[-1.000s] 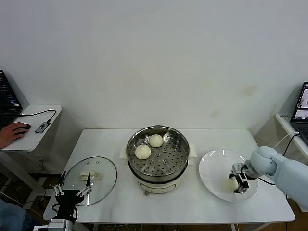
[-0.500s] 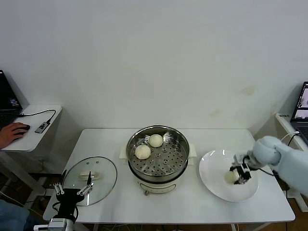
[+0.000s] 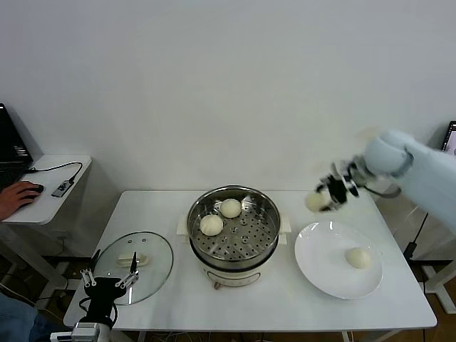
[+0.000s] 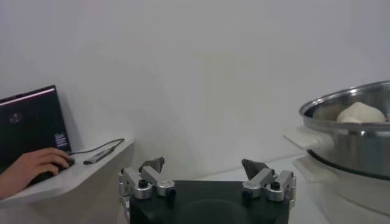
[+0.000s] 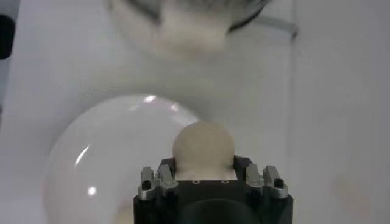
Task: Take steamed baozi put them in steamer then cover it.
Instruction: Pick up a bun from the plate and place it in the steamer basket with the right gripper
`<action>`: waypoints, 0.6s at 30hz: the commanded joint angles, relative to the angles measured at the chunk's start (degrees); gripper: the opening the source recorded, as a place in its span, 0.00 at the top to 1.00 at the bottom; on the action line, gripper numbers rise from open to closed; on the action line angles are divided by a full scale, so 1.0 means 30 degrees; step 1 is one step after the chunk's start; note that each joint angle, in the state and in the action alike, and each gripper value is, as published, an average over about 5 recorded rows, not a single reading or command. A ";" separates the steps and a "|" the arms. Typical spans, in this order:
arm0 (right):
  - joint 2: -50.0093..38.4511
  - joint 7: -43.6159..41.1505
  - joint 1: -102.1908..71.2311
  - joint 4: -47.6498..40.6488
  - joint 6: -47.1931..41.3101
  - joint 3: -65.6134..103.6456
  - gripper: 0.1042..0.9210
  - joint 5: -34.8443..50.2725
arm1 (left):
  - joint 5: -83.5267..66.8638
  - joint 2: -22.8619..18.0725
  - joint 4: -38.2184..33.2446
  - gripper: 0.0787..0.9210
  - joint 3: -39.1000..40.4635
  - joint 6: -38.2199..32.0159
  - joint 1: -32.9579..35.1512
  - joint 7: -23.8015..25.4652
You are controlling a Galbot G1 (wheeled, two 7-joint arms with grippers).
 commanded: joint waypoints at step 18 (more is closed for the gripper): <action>0.7523 0.1262 0.1601 0.0955 0.8307 -0.6116 0.40 -0.2708 | 0.0055 -0.0573 -0.0189 0.12 -0.0370 -0.0081 0.0307 -0.0098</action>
